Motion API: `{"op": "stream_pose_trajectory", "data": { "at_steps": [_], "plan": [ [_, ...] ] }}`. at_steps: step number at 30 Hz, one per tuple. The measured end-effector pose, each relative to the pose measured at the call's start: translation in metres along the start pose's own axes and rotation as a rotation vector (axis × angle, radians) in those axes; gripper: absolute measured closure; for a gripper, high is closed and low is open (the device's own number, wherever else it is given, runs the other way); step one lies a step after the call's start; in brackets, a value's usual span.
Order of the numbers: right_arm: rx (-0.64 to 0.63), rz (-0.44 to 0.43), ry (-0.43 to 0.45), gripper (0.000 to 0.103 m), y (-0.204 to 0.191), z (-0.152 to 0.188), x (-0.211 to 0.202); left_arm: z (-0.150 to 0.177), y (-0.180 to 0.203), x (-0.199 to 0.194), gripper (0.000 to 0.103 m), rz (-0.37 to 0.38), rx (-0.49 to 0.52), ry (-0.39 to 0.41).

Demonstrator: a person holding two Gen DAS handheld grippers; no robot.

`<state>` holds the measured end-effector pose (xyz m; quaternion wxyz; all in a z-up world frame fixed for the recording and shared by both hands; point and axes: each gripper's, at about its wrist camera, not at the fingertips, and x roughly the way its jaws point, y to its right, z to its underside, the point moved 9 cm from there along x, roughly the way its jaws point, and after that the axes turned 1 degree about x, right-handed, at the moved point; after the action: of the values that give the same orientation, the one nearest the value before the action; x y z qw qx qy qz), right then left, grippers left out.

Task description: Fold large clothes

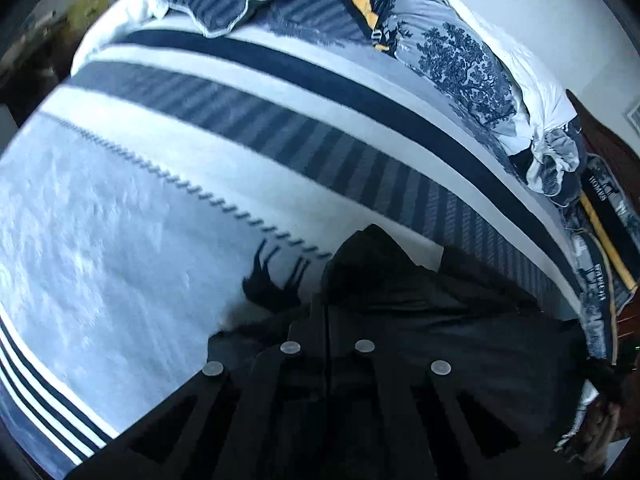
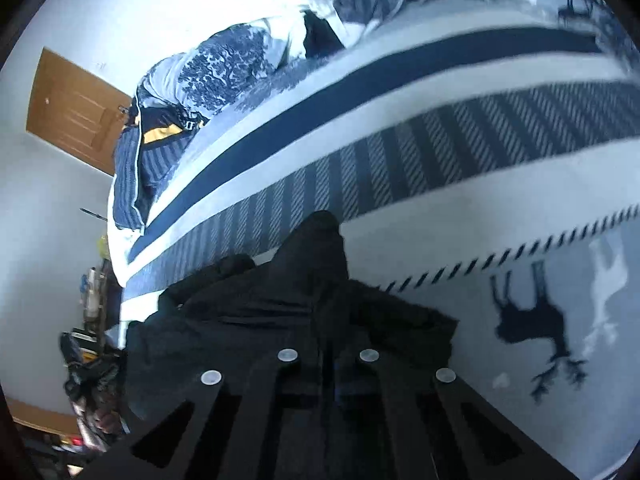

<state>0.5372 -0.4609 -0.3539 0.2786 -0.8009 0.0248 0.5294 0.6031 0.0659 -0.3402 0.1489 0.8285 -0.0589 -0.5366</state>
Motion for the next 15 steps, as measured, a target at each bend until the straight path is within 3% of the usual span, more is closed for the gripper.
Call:
{"op": "stream_pose_trajectory", "data": {
  "at_steps": [4, 6, 10, 12, 15],
  "plan": [
    [-0.041, -0.001, 0.071, 0.101, -0.016, -0.014, -0.018, -0.022, 0.001, -0.018, 0.102, -0.022, -0.006, 0.123],
    [-0.046, 0.0, 0.101, 0.101, -0.019, -0.024, -0.023, -0.021, -0.002, -0.002, 0.102, -0.052, 0.0, 0.099],
    [-0.056, 0.138, -0.002, 0.101, 0.001, -0.011, 0.029, -0.008, -0.008, 0.031, 0.102, -0.109, 0.011, 0.028],
    [-0.025, 0.118, 0.006, 0.101, 0.005, -0.006, 0.032, -0.009, -0.011, 0.028, 0.102, -0.1, 0.005, 0.059],
    [-0.027, 0.125, 0.015, 0.101, 0.006, -0.004, 0.033, -0.004, -0.022, 0.046, 0.102, -0.135, -0.01, 0.019]
  ]
}}
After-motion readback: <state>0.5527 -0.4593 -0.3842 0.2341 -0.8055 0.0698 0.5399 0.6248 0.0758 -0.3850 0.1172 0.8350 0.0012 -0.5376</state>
